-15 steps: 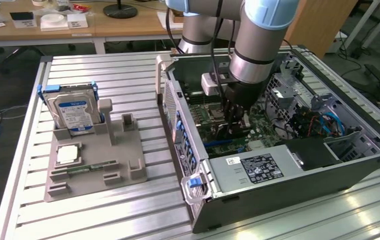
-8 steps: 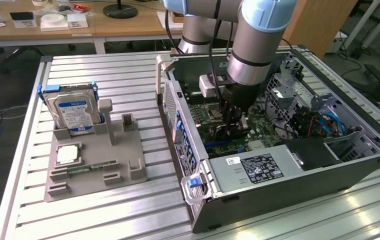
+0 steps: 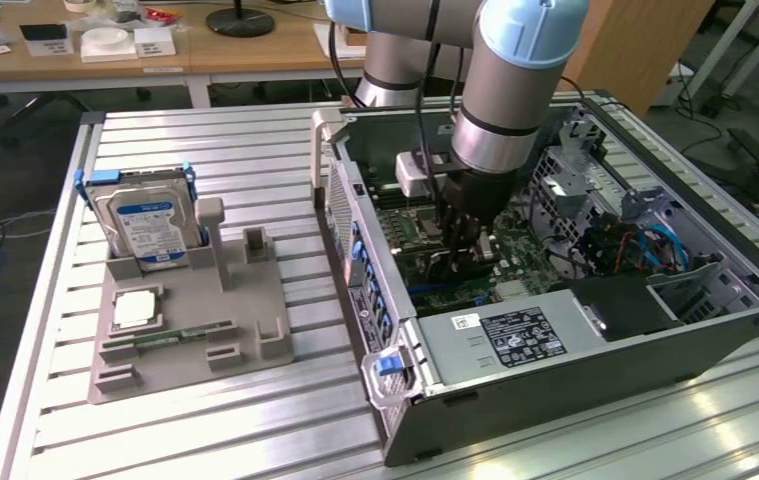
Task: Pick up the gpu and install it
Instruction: 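Insert the gpu into the slot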
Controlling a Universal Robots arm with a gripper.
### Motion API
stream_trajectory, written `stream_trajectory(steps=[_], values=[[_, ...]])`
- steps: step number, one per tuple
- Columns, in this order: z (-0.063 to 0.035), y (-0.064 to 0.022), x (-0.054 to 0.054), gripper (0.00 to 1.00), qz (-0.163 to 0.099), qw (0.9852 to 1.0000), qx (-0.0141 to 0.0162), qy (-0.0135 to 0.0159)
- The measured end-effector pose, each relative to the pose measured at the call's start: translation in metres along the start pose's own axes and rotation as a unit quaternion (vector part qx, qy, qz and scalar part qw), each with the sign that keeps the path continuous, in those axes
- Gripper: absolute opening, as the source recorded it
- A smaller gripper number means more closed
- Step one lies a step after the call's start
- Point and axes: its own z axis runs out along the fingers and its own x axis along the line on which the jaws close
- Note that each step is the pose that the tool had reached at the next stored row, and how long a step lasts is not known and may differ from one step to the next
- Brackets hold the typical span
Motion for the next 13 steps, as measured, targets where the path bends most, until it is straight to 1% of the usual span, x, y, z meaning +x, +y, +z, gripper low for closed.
stream_trajectory(steps=[13], values=[[0.0014,0.0003,-0.0022,0.28,0.0,1.0,0.0,-0.0001]])
